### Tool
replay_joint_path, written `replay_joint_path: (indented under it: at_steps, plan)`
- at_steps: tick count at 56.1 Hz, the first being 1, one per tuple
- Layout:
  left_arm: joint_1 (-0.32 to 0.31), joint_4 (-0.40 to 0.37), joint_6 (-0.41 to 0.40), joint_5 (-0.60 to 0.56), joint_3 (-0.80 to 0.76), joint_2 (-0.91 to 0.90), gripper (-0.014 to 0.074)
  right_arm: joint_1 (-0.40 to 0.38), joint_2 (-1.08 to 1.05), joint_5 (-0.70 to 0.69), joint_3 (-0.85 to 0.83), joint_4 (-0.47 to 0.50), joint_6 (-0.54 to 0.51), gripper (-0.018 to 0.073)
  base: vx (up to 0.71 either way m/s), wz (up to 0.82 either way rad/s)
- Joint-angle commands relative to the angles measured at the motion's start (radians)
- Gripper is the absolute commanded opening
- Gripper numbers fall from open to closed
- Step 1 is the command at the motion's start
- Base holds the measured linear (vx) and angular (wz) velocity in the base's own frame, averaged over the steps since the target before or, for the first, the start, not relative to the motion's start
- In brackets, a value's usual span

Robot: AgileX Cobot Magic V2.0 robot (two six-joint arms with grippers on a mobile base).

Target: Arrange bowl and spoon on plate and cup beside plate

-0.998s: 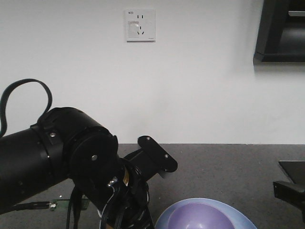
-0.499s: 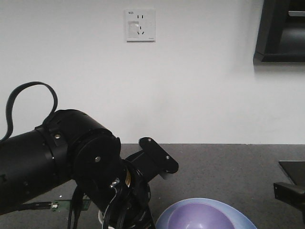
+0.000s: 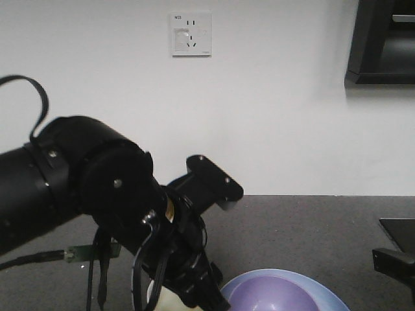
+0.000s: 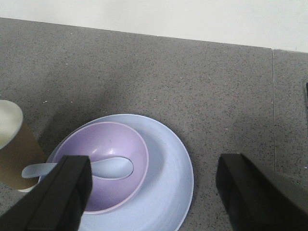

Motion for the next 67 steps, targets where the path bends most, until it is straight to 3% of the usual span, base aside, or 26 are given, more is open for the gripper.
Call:
replay_joint_path:
  at_steps: [1,8,14,20,28,33,43,48,57,67]
  plan:
    - [-0.006,0.04,-0.01,-0.006,-0.087,-0.067,0.0548,0.001,-0.007,-0.065,-0.028,0.004,-0.005,0.0577,0.0,0.0]
    - [-0.006,0.127,-0.01,0.071,-0.166,-0.091,0.052,0.001,-0.007,-0.065,-0.028,0.005,-0.005,0.0573,0.0,0.0]
    - [-0.006,0.209,-0.038,0.07,-0.185,-0.14,0.0454,0.001,-0.007,-0.068,-0.028,0.0,-0.009,0.0563,0.0,0.0]
    - [-0.005,0.295,-0.115,0.066,-0.185,-0.207,0.0297,0.001,-0.007,-0.068,-0.028,-0.005,-0.012,0.0548,0.0,0.0]
    - [-0.005,0.342,-0.172,-0.029,-0.111,-0.337,-0.001,0.001,-0.007,-0.045,-0.027,-0.009,-0.013,0.0464,0.0,0.0]
    - [-0.005,0.348,-0.212,-0.109,0.024,-0.45,-0.0008,0.001,-0.011,-0.015,-0.022,-0.009,-0.024,0.0356,0.0,0.0]
    - [-0.005,0.437,-0.402,-0.271,0.421,-0.723,-0.0006,0.001,-0.093,-0.108,0.094,-0.004,-0.036,-0.001,0.0,0.0]
    - [-0.005,0.493,-0.503,-0.328,0.613,-0.853,-0.0003,0.001,-0.178,-0.207,0.187,0.012,-0.042,-0.0014,0.0,0.0]
    - [-0.005,0.501,-0.608,-0.414,0.911,-1.122,-0.0003,0.001,-0.37,-0.357,0.373,0.05,-0.097,-0.0013,0.0,0.0]
    - [-0.005,0.501,-0.684,-0.508,1.057,-1.273,-0.0003,0.001,-0.486,-0.488,0.488,0.051,-0.103,-0.0013,0.0,0.0]
